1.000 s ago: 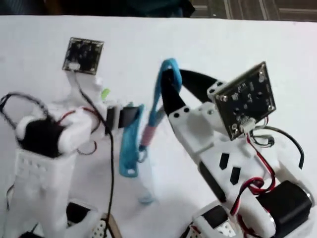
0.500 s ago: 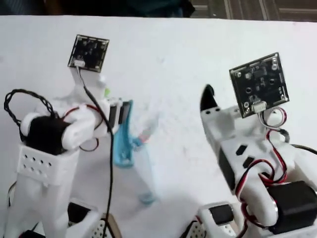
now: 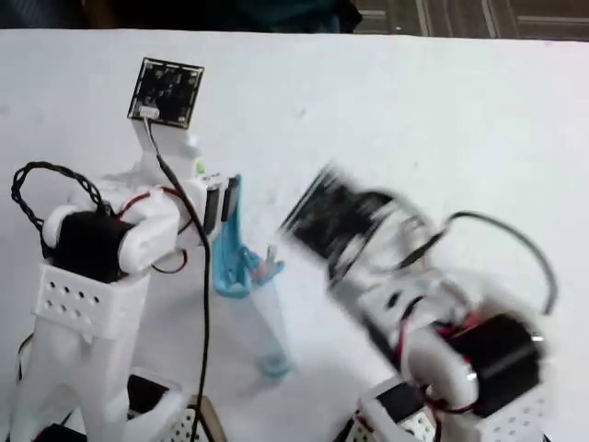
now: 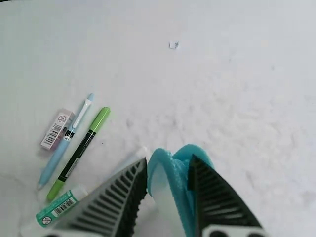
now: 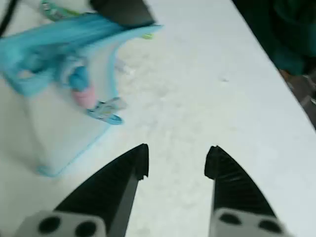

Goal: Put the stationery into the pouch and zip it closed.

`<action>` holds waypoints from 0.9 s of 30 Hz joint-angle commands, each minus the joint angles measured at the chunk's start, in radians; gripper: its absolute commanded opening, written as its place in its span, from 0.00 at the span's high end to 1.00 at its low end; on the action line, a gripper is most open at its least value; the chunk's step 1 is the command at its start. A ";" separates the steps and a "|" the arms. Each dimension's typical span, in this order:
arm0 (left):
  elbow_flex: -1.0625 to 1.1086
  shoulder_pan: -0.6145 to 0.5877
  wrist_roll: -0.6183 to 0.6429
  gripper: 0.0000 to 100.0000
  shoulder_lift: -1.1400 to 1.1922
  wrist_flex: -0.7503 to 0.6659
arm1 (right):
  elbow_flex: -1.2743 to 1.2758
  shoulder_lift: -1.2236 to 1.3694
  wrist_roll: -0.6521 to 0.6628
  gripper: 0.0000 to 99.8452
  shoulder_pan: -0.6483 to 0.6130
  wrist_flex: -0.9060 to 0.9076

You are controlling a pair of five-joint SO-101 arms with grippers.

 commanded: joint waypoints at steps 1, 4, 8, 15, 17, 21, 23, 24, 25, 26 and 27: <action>0.026 0.018 -0.009 0.84 0.044 0.005 | 0.117 -0.065 -0.157 0.78 -0.168 -0.065; 0.026 0.016 -0.009 0.84 0.044 0.006 | 0.213 -0.101 -0.207 0.77 -0.226 -0.168; 0.026 0.016 -0.009 0.84 0.044 0.006 | 0.341 -0.107 -0.206 0.77 -0.228 -0.309; 0.026 0.018 -0.009 0.84 0.044 0.014 | 0.491 -0.107 -0.170 0.78 -0.231 -0.515; 0.026 0.018 -0.009 0.84 0.044 0.014 | 0.505 -0.108 -0.130 0.79 -0.240 -0.527; 0.026 0.015 -0.009 0.84 0.044 0.011 | 0.488 -0.131 -0.057 0.80 -0.332 -0.449; 0.026 0.015 -0.009 0.84 0.044 0.009 | 0.471 -0.159 -0.058 0.80 -0.383 -0.412; 0.026 0.015 -0.009 0.84 0.044 0.009 | 0.460 -0.176 -0.058 0.80 -0.400 -0.406; 0.026 0.015 -0.009 0.84 0.044 0.009 | 0.450 -0.188 -0.058 0.80 -0.409 -0.404; 0.026 0.015 -0.009 0.84 0.044 0.008 | 0.440 -0.196 -0.058 0.80 -0.409 -0.410; 0.026 0.015 -0.009 0.84 0.044 0.008 | 0.439 -0.200 -0.058 0.80 -0.409 -0.427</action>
